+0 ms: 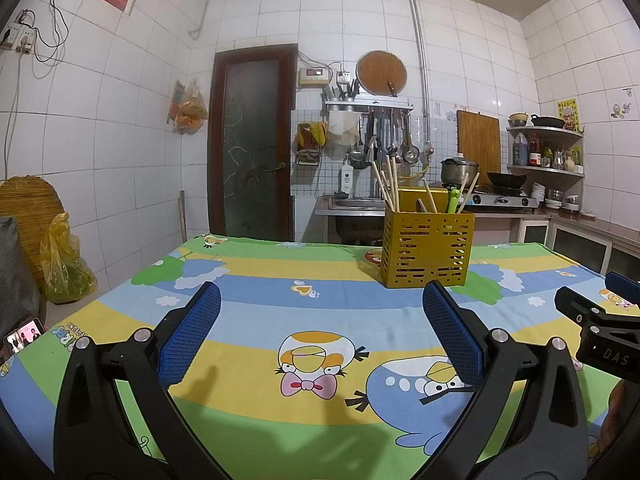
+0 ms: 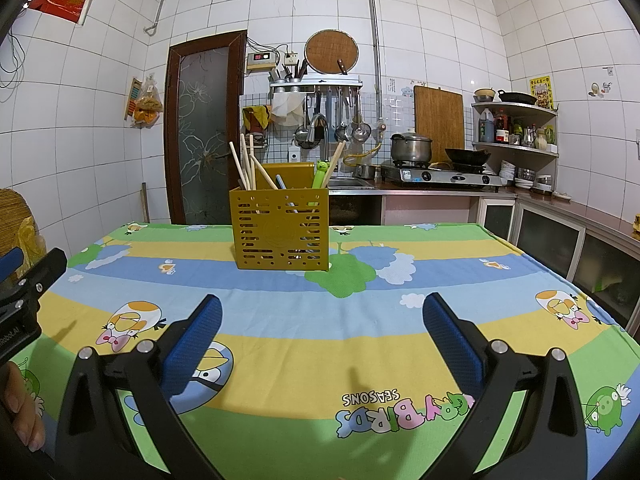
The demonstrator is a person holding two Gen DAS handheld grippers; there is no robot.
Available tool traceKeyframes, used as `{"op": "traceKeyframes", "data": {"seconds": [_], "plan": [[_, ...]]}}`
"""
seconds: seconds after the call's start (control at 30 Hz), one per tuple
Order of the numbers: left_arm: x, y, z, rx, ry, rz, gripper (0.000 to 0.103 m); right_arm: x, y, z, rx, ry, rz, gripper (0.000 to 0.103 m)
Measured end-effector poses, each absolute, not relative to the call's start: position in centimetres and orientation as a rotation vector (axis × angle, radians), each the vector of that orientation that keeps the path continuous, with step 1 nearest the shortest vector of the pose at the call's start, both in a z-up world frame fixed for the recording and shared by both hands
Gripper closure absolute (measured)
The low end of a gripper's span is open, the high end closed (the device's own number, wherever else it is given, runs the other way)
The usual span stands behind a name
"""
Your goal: Organize utensils
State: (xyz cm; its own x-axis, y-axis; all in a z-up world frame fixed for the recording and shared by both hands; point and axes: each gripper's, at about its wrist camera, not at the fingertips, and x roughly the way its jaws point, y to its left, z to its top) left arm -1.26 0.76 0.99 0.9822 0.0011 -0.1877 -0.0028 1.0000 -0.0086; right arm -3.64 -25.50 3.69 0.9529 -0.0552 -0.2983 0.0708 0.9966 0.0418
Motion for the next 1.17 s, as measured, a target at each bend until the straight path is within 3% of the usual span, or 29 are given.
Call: {"op": "traceKeyframes", "data": {"seconds": [1.17], "plan": [[-1.17, 0.99, 1.28, -0.008, 0.187, 0.007, 0.005, -3.59, -25.5, 3.63, 0.051, 0.302, -0.064, 0.005]]}}
